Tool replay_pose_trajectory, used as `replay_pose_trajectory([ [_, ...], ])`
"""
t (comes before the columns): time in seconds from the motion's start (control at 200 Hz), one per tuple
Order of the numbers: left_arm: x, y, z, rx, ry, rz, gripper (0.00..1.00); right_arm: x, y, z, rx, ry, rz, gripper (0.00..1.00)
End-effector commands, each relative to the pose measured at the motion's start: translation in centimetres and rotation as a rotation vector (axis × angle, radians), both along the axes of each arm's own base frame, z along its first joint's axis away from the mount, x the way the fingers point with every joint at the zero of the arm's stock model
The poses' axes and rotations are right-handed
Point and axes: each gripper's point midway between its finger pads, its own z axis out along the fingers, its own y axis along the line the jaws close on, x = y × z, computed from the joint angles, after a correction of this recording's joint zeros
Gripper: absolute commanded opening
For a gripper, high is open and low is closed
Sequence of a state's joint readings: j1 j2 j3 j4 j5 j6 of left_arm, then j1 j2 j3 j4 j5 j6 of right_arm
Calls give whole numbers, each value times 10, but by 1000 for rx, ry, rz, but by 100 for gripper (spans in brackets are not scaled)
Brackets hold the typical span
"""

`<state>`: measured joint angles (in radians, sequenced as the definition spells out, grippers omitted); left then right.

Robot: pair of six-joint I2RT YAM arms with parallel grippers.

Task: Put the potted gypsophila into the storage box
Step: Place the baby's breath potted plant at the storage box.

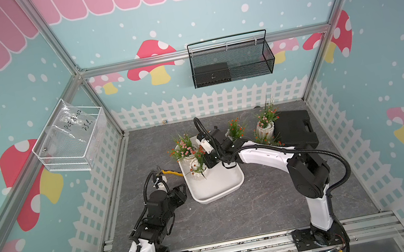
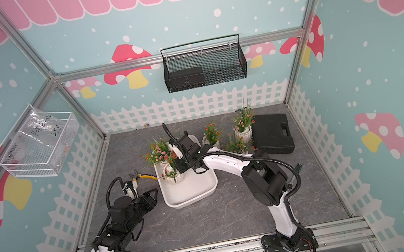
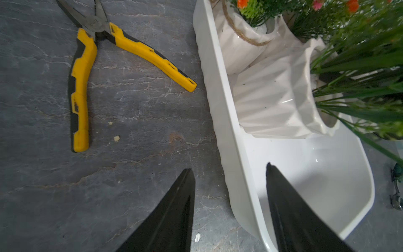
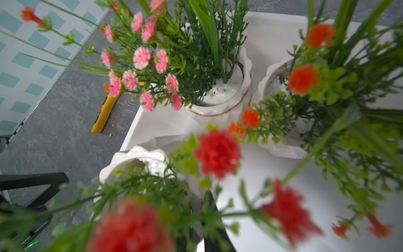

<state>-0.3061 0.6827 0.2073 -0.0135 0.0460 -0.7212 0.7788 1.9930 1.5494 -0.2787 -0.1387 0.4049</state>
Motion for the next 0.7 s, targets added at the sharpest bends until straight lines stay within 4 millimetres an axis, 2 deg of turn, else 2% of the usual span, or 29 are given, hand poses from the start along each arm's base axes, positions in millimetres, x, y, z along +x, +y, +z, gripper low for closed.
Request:
replay_pose_trajectory([
  [0.0,3,-10,11,-103,-44,-34,55,11,15,19,49,-31,-7,0],
  [0.435,5,-13,5,-128,-16,-50,56,17,34,-2,34,5,7,2],
  [0.595,6,-16,4,-139,-16,-61,56,17,36,-9,32,19,4,8],
  [0.695,6,-16,6,-144,-25,-63,57,17,38,-11,34,25,9,16],
])
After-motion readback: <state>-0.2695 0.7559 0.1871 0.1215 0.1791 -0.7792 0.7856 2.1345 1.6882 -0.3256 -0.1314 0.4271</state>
